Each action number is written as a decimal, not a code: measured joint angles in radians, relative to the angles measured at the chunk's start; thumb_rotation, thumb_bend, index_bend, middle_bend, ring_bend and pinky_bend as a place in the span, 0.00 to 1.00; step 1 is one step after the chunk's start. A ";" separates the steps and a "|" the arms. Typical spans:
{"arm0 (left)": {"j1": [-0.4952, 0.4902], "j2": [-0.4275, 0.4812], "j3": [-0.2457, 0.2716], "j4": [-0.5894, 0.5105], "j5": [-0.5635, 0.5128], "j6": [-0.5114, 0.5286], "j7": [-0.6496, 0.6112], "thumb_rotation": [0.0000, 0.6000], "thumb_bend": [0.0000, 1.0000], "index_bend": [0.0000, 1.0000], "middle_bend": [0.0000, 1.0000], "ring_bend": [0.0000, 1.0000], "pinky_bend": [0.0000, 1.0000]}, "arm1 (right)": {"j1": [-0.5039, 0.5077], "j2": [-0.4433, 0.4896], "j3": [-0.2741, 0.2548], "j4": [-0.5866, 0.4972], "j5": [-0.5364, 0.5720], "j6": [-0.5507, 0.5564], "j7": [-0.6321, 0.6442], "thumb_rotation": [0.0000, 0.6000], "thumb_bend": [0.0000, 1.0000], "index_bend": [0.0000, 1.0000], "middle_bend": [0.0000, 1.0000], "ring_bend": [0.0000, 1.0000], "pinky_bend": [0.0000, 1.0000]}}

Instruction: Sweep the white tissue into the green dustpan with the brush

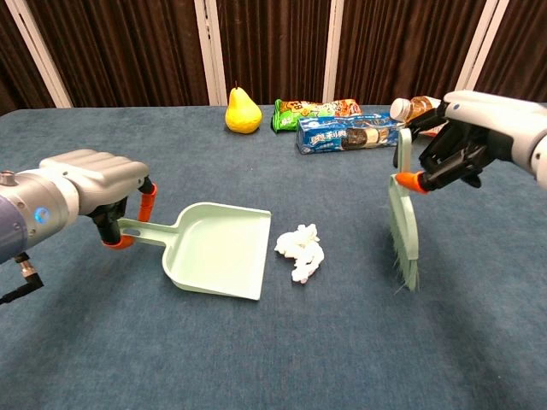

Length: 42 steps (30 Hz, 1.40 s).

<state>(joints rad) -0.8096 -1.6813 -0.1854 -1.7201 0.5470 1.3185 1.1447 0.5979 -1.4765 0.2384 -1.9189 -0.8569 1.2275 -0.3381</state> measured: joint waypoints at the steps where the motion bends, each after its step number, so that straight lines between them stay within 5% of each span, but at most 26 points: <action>1: -0.004 -0.004 -0.002 -0.001 -0.002 0.002 0.001 1.00 0.51 0.59 1.00 0.96 0.98 | 0.001 -0.008 -0.002 -0.001 0.001 0.002 -0.005 1.00 0.58 0.89 0.87 0.92 0.80; 11: -0.045 -0.054 -0.018 0.014 -0.038 0.015 0.016 1.00 0.51 0.59 1.00 0.96 0.98 | 0.036 -0.112 0.019 -0.037 0.079 0.017 -0.053 1.00 0.58 0.89 0.87 0.92 0.80; 24: -0.078 -0.097 -0.031 0.048 -0.078 0.028 0.024 1.00 0.51 0.59 1.00 0.96 0.98 | 0.147 -0.229 0.167 -0.107 0.274 0.036 -0.117 1.00 0.59 0.89 0.87 0.92 0.80; 33: -0.086 -0.105 -0.029 0.053 -0.088 0.039 0.025 1.00 0.51 0.59 1.00 0.96 0.98 | 0.186 -0.193 0.242 -0.197 0.308 0.056 -0.120 1.00 0.59 0.89 0.87 0.92 0.80; 42: -0.085 -0.094 -0.020 0.029 -0.084 0.051 0.021 1.00 0.51 0.59 1.00 0.96 0.98 | 0.163 -0.090 0.240 -0.149 0.261 0.085 -0.114 1.00 0.59 0.89 0.87 0.92 0.80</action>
<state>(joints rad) -0.8949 -1.7752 -0.2057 -1.6908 0.4634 1.3697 1.1662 0.7606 -1.5661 0.4784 -2.0674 -0.5956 1.3123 -0.4520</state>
